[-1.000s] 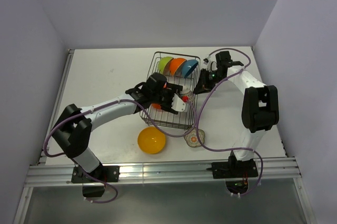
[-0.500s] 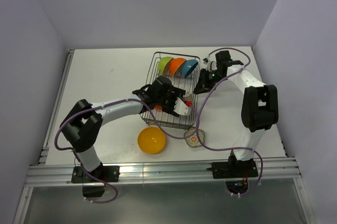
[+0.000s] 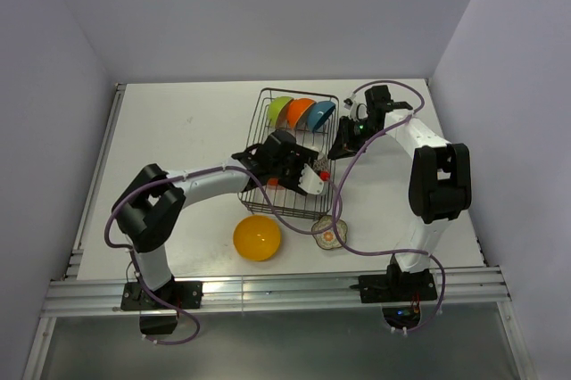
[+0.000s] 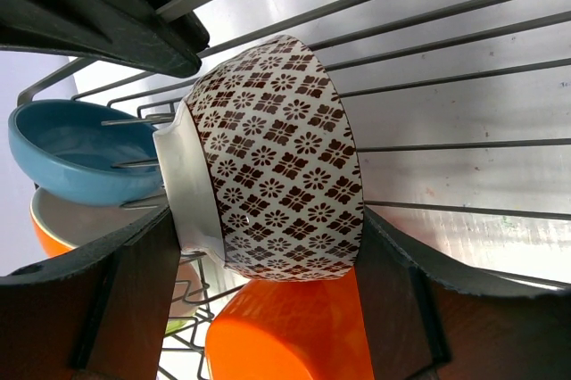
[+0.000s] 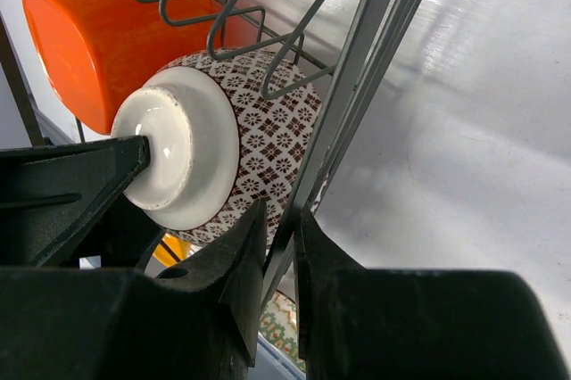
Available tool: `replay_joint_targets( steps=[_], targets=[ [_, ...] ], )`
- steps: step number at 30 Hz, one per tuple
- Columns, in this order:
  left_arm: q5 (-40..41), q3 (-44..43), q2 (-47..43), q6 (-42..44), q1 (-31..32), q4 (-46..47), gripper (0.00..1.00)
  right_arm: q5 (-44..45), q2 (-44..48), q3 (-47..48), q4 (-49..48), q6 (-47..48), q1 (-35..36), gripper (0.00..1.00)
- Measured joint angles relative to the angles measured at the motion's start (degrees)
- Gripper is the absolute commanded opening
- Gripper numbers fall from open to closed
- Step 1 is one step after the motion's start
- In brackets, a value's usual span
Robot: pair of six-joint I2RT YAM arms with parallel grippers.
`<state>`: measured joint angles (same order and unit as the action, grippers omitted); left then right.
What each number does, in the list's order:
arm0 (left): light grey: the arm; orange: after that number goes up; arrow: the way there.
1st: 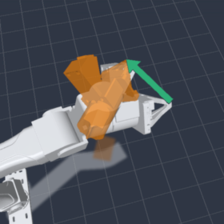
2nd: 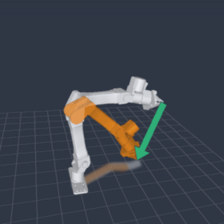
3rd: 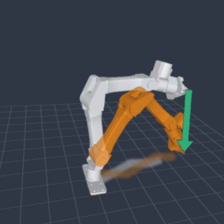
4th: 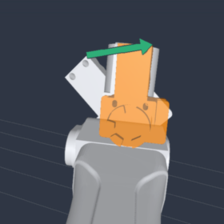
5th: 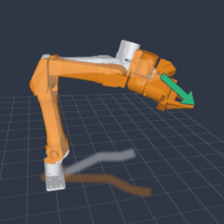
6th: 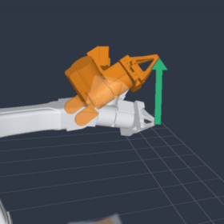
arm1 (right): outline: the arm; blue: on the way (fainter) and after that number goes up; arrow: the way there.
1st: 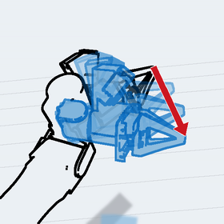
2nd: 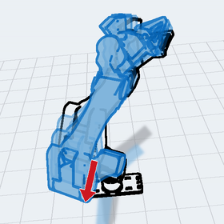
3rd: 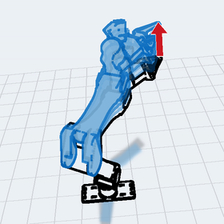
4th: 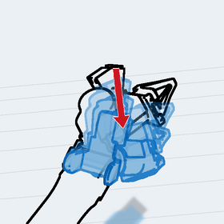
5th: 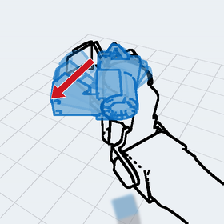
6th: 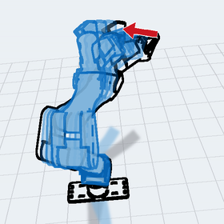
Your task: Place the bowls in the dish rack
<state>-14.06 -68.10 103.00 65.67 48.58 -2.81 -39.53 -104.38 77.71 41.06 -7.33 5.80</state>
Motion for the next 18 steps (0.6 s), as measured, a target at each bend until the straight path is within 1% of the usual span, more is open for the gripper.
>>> replay_joint_targets(
  steps=[3,6,18],
  targets=[
    [0.0,-0.5,0.0,0.1,0.0,-1.0,0.74,0.1,0.0,0.1,0.2,0.0,0.0,0.00],
    [-0.2,-1.4,0.0,0.2,0.0,-2.6,0.99,0.2,-0.1,0.3,0.4,0.1,0.0,0.00],
    [-3.1,-3.8,0.0,0.1,0.0,-8.8,1.00,0.4,-0.3,0.7,0.9,0.9,0.0,0.00]
  ],
)
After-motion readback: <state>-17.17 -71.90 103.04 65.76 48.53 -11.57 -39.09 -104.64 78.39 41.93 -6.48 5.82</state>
